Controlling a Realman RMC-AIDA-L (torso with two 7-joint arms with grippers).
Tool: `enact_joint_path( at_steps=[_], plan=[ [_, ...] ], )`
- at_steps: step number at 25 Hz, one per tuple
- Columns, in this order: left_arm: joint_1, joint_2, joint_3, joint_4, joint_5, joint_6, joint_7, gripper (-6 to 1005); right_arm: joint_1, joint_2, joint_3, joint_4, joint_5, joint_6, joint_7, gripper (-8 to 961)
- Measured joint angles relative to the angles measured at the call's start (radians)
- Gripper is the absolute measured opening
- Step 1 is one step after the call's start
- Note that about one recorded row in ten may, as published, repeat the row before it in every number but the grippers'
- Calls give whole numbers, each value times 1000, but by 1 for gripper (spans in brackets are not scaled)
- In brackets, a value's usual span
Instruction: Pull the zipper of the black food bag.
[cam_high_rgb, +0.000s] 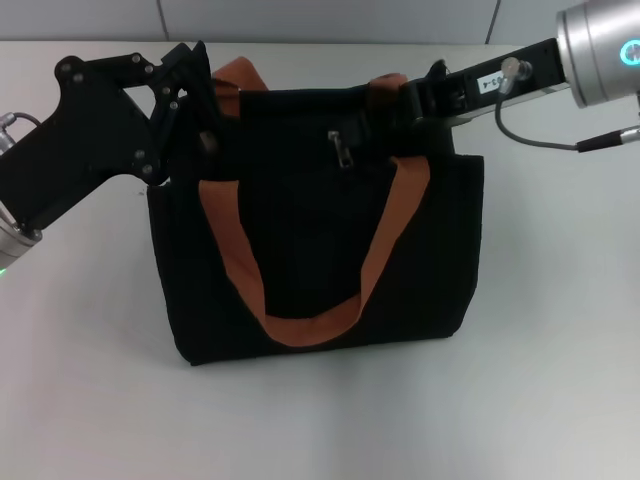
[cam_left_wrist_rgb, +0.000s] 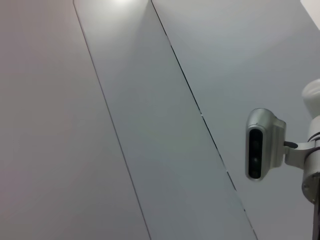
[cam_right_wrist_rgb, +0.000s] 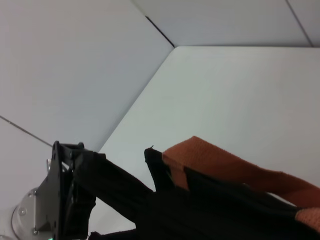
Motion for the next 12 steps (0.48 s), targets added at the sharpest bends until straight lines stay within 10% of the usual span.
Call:
enact_joint_path(
  at_steps=[12],
  plan=[
    [-1,-1,5,-3,0,14,0,23,27,3,-28,49,42,24,16,224]
  ],
)
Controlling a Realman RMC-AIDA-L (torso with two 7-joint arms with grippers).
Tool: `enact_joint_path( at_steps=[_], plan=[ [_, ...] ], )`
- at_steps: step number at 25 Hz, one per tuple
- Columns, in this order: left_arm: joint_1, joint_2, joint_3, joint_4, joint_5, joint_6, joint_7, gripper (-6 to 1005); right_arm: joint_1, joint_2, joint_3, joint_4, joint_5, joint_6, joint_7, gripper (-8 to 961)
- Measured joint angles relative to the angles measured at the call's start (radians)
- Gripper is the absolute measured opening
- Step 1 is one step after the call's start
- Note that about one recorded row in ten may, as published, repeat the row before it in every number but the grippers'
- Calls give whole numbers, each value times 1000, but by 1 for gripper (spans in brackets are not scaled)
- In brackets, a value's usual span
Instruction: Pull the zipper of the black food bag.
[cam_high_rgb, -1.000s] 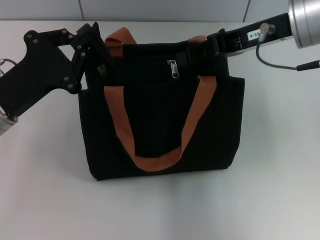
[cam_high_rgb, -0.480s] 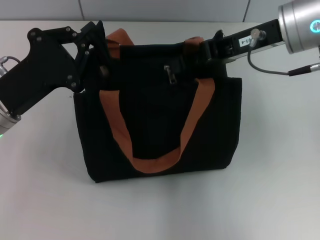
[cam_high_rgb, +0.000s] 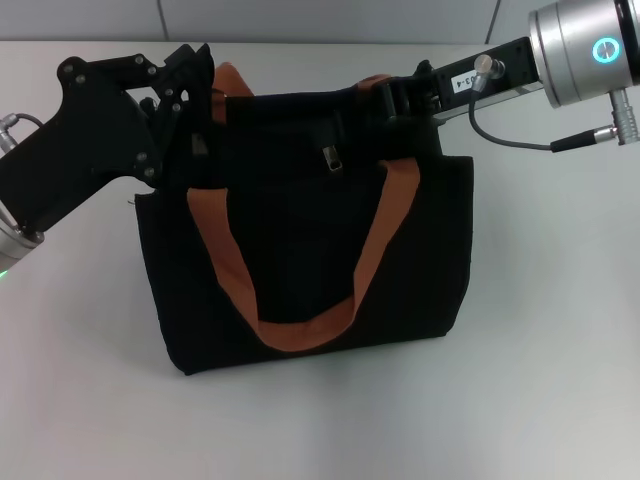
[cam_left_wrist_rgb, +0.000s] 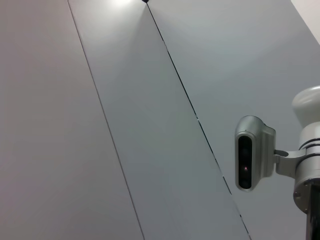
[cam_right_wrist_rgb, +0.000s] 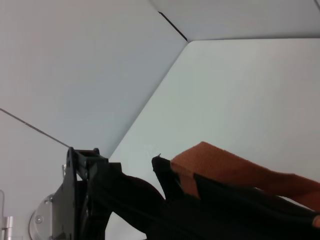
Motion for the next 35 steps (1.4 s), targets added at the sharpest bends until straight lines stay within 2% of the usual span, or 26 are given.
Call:
enact_joint_path(
  at_steps=[9,21,26,35],
  plan=[
    [0,-1,0,0,0,5,0,23,12,-1,0,37,-7,2,8,216],
    [0,-1,0,0,0,16,1,23,9,-1,-37,21,-8,8,-1,132],
    [0,-1,0,0,0,17,1,24,5,0,-41,11,-9,20,-15,-3],
    [2,-1,-2,0,0,17,1,24,-21,2,-44,-82,-57,26,-14,3]
  ],
)
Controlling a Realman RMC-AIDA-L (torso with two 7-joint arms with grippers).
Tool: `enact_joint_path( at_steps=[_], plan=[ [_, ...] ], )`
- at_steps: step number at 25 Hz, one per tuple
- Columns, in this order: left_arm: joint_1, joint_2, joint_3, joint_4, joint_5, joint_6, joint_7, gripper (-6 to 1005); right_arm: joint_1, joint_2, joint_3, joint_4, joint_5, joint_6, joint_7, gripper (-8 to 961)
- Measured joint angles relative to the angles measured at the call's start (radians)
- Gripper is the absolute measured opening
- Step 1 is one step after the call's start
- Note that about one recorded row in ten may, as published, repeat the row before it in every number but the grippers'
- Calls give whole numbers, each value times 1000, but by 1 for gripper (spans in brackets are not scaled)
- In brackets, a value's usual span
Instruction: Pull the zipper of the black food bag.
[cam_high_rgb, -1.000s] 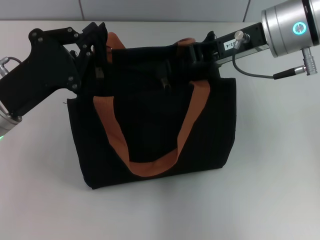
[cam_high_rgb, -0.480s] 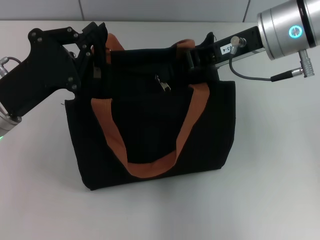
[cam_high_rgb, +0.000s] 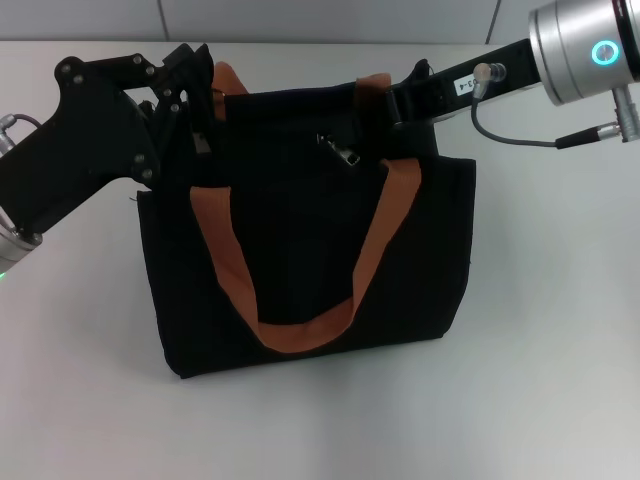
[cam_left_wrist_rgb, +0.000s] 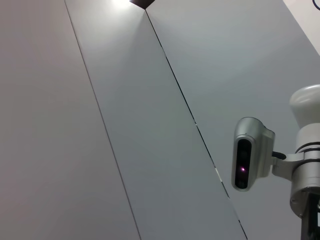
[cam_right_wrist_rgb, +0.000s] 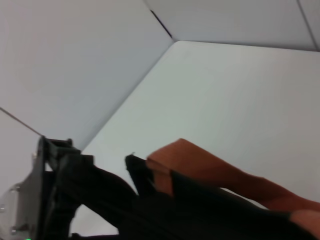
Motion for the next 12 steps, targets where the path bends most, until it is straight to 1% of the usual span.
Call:
enact_joint_path(
  at_steps=[4,8,12],
  plan=[
    [3,0,-3,0,0,0,0,24,-23,1,1,-49,-42,1,16,6],
    [3,0,-4,0,0,0,0,24,-45,2,0,-85,-44,1,23,9],
    [3,0,-4,0,0,0,0,24,-56,0,8,-82,19,-9,12,12]
  ],
)
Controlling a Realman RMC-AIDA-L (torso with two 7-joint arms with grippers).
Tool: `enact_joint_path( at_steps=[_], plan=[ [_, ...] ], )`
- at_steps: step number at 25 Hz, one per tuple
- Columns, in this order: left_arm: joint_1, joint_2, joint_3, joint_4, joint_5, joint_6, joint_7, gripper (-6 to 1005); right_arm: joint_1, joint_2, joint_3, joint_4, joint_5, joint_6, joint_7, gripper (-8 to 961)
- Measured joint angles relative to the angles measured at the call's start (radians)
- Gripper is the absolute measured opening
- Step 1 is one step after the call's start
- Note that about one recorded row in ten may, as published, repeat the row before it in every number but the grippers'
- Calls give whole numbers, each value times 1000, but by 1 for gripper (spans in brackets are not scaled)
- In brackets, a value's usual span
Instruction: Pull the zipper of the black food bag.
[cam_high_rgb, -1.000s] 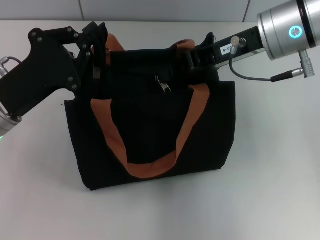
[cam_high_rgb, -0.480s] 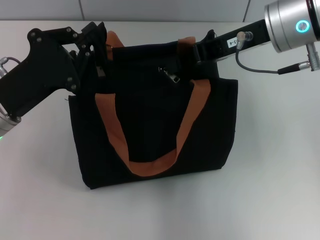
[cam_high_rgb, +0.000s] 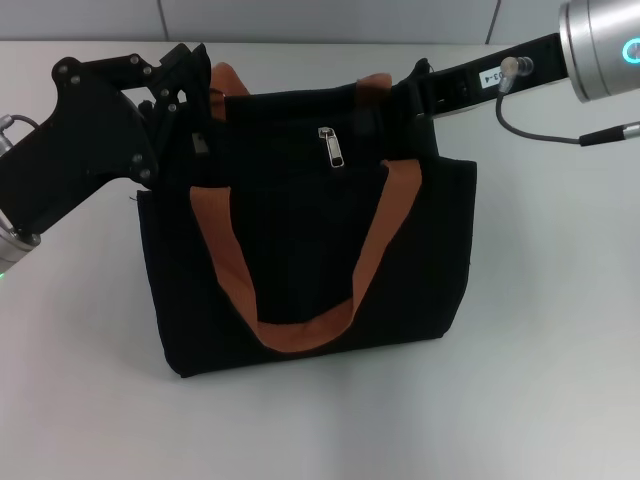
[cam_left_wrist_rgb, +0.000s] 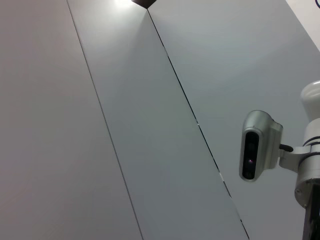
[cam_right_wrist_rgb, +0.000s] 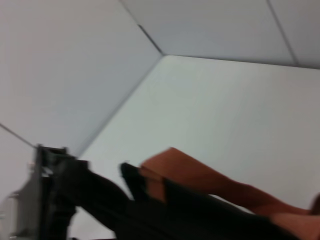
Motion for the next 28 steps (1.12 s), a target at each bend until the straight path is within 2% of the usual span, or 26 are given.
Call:
enact_joint_path(
  at_steps=[9,17,22,28],
  plan=[
    [-5,0,-2,-11,0,0,0,24,26,-5,6,27,30,-49,8,18],
    [-6,0,-3,-11,0,0,0,24,36,-6,9,35,32,-84,34,204],
    [-9,0,-2,-11,0,8,0,25,42,-6,9,49,-3,-73,40,274],
    [-12,0,-1,-11,-8,12,0,25,51,-9,9,43,-23,-69,54,272]
  ],
)
